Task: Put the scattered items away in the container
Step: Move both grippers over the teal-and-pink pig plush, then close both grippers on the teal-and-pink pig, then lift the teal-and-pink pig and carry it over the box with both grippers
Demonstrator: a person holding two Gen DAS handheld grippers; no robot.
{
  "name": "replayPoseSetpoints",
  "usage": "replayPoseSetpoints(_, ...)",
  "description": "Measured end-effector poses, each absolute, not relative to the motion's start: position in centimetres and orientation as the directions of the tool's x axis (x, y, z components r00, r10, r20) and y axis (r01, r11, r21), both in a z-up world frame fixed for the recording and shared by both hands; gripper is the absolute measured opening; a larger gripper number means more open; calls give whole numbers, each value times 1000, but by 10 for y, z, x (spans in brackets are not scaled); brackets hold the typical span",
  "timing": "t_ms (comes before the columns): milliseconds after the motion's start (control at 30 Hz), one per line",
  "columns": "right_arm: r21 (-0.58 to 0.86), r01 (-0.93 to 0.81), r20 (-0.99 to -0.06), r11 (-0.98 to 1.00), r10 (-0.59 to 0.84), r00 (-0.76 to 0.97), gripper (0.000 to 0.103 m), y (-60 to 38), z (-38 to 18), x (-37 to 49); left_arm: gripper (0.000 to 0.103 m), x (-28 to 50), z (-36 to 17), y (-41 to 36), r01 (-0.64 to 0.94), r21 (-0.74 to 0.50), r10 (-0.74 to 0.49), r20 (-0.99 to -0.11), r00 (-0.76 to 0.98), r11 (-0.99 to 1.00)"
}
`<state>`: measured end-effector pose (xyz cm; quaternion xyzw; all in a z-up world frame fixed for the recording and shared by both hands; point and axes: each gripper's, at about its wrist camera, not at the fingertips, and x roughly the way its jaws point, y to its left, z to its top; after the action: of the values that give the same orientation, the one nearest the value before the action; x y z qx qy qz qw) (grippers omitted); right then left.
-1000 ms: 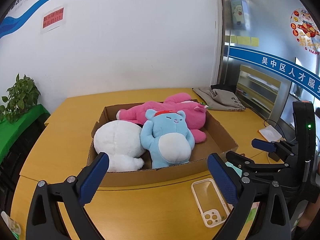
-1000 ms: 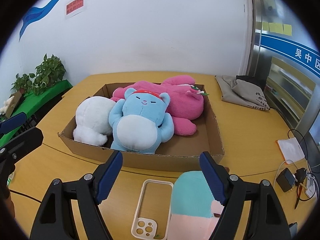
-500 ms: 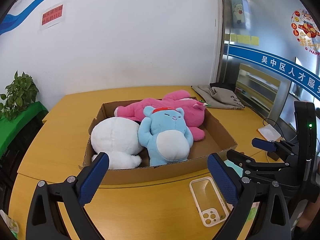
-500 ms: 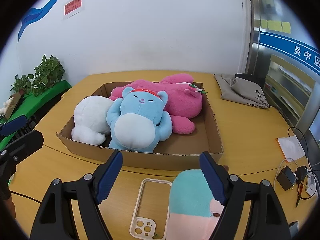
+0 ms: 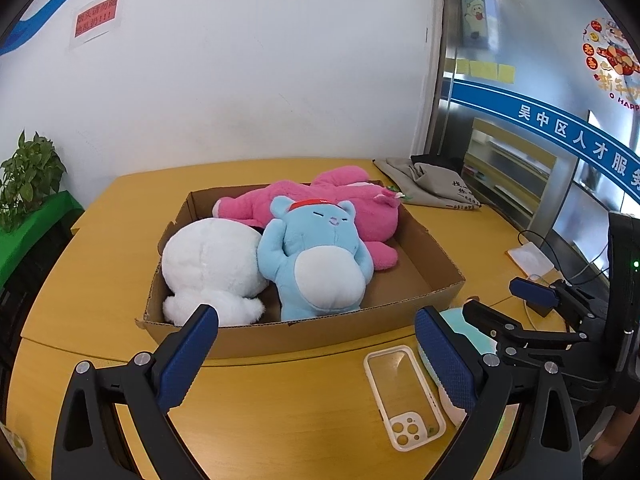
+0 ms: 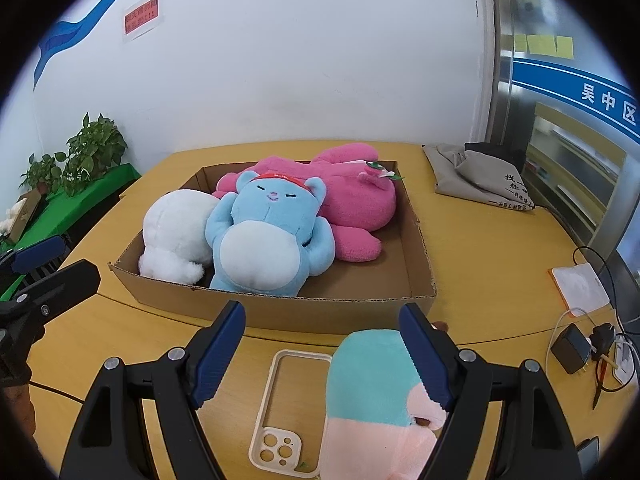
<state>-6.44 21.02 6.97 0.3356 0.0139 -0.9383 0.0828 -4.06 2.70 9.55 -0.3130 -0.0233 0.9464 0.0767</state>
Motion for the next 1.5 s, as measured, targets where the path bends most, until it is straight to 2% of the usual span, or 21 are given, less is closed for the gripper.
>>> replayPoseSetpoints(133, 26, 108, -647, -994, -100, -756, 79, 238, 51, -53, 102, -51, 88, 38, -168, -146, 223, -618, -754, -975)
replayPoseSetpoints(333, -5, 21, -745, -1000, -10, -667, 79, 275, -7, -47, 102, -77, 65, 61, -223, -223, 315, -671, -671, -949)
replayPoseSetpoints(367, 9, 15, -755, -1000, -17, -656, 82, 280, -18, -47, 102, -83, 60, 67, -233, -232, 329, -682, -653, -944)
replayPoseSetpoints(400, 47, 16, -750, -999, -46, -660, 88, 285, -23, -45, 102, -88, 54, 72, -240, -237, 337, -693, -638, -941)
replayPoseSetpoints(633, 233, 80, -754, -969, -232, -614, 93, 292, -42, -50, 102, -117, 16, 113, -302, -298, 418, -746, -518, -905)
replayPoseSetpoints(767, 272, 173, -753, -947, -321, -575, 93, 276, -50, -49, 102, -137, -10, 140, -346, -318, 451, -779, -435, -883)
replayPoseSetpoints(867, 292, 224, -753, -930, -368, -546, 93, 264, -59, -46, 101, -145, -35, 161, -372, -288, 425, -827, -369, -882)
replayPoseSetpoints(967, 305, 232, -751, -924, -383, -537, 93, 259, -66, -43, 101, -150, -45, 166, -379, -294, 431, -830, -354, -877)
replayPoseSetpoints(1100, 359, 229, -739, -905, -425, -523, 93, 266, -71, -43, 91, -157, -52, 165, -374, -315, 439, -843, -312, -872)
replayPoseSetpoints(1233, 339, 261, -766, -904, -426, -481, 93, 255, -74, -43, 80, -154, -52, 169, -386, -315, 440, -848, -297, -867)
replayPoseSetpoints(1333, 212, 304, -798, -929, -344, -494, 84, 234, -81, -33, 73, -151, -50, 166, -387, -321, 447, -842, -300, -864)
replayPoseSetpoints(1400, 253, 281, -789, -926, -365, -493, 76, 237, -79, -31, 70, -149, -49, 162, -381, -336, 460, -834, -304, -861)
replayPoseSetpoints(1500, 271, 275, -772, -923, -378, -511, 69, 241, -74, -26, 69, -143, -40, 157, -383, -356, 482, -818, -313, -853)
